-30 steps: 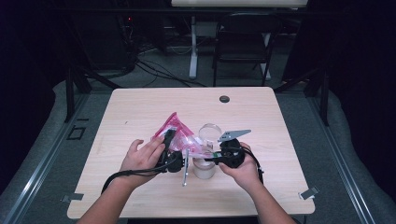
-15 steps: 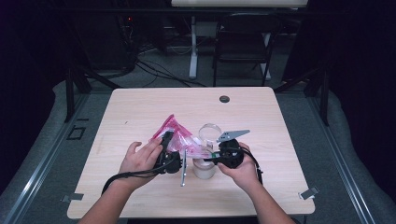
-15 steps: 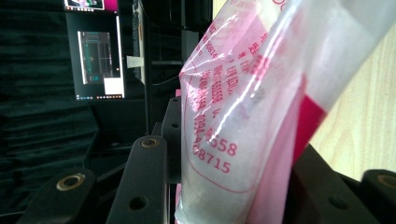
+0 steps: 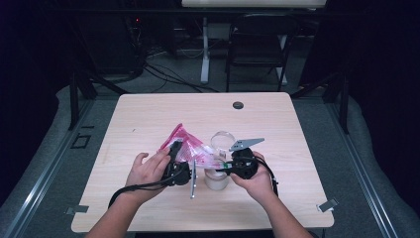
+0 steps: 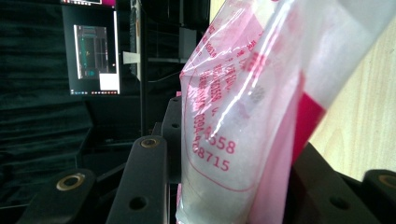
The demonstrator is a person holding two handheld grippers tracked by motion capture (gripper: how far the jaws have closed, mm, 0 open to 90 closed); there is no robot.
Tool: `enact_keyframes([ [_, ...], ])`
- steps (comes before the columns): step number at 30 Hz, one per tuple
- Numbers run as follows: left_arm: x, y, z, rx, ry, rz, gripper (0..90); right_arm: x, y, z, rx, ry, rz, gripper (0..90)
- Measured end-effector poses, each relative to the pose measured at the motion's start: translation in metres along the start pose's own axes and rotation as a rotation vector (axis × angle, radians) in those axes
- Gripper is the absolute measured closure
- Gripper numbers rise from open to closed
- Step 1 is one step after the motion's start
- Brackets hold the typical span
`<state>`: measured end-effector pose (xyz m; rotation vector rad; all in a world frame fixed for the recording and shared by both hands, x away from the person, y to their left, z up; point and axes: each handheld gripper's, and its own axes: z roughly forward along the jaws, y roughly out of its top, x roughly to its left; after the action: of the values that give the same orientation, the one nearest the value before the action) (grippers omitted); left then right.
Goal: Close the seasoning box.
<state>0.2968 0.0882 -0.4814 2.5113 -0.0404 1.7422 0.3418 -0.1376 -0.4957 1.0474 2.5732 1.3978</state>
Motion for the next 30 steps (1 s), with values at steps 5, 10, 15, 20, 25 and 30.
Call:
enact_keyframes([
  [5, -0.001, -0.001, 0.0, -0.002, -0.001, -0.01, 67.0, 0.001, 0.0, 0.0, 0.0, 0.001, -0.001, 90.0],
  [10, -0.003, -0.002, 0.001, -0.004, -0.004, -0.028, 67.1, 0.001, 0.0, 0.001, 0.003, 0.002, -0.003, 90.0],
  [15, -0.006, -0.004, 0.002, -0.006, -0.006, -0.041, 66.9, 0.001, 0.0, 0.001, 0.004, 0.0, -0.004, 90.0],
  [20, -0.009, -0.006, 0.002, -0.001, -0.012, -0.062, 67.0, 0.002, 0.0, 0.002, 0.005, -0.001, -0.008, 90.0],
  [25, -0.013, -0.007, 0.004, -0.003, -0.021, -0.08, 67.2, 0.003, 0.0, 0.002, 0.004, -0.004, -0.01, 90.0],
  [30, -0.015, -0.007, 0.005, 0.003, -0.031, -0.102, 67.9, 0.003, 0.0, 0.002, 0.006, -0.009, -0.013, 90.0],
])
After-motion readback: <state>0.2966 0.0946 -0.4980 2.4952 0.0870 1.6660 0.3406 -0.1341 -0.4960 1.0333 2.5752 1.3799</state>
